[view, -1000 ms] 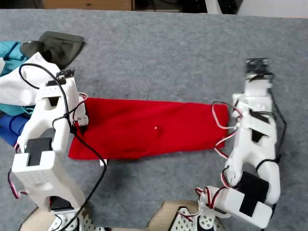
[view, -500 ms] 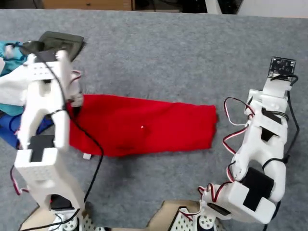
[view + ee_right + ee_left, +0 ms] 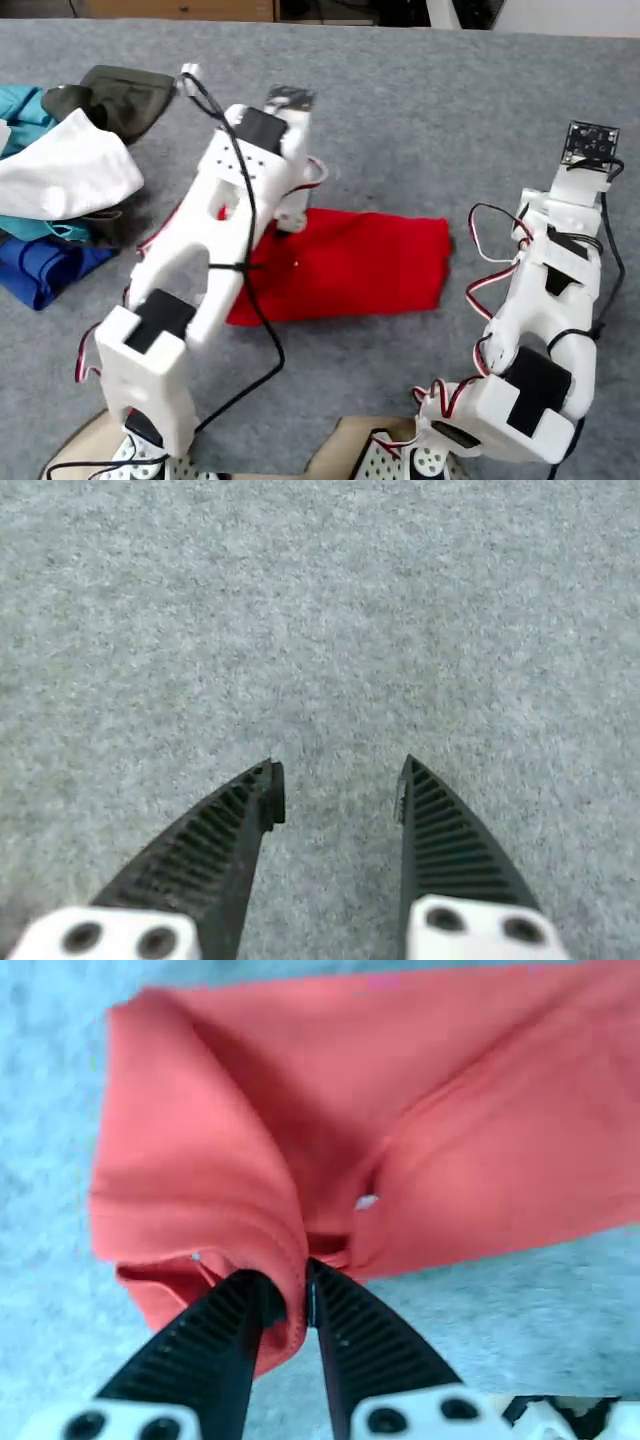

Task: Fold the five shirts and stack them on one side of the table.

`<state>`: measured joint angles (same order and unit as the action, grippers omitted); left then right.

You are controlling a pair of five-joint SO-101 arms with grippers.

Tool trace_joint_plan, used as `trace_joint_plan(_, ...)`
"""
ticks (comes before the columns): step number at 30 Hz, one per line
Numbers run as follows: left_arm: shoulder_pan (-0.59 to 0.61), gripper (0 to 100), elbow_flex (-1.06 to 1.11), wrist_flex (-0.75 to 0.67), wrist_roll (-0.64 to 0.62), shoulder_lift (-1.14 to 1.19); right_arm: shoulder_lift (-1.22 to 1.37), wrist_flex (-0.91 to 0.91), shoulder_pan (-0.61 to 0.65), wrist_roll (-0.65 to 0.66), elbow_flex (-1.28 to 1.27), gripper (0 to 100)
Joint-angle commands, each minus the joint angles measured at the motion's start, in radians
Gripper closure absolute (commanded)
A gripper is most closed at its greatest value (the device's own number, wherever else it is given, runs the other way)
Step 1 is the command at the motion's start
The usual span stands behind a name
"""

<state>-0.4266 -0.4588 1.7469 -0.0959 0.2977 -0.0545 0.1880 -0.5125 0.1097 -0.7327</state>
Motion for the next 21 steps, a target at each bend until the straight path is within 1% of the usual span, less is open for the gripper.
trace_joint_plan(1,-0.081,98,-0.112,0.011,-0.005,-0.005,-0.004,-0.015,-0.013,-0.008,0.051,80.7)
trace_joint_plan(4,-0.133,98,-0.147,-0.006,-0.005,-0.004,-0.002,-0.015,-0.012,-0.008,0.051,80.7)
trace_joint_plan(12,-0.229,98,-0.150,-0.135,-0.005,-0.002,-0.002,-0.015,-0.012,-0.006,0.051,80.7)
trace_joint_plan(17,-0.267,98,-0.150,-0.239,-0.006,-0.002,-0.002,-0.015,-0.012,-0.006,0.054,80.7)
trace_joint_plan(21,-0.301,98,-0.149,-0.298,-0.072,0.015,-0.001,-0.015,-0.012,-0.008,0.058,80.7)
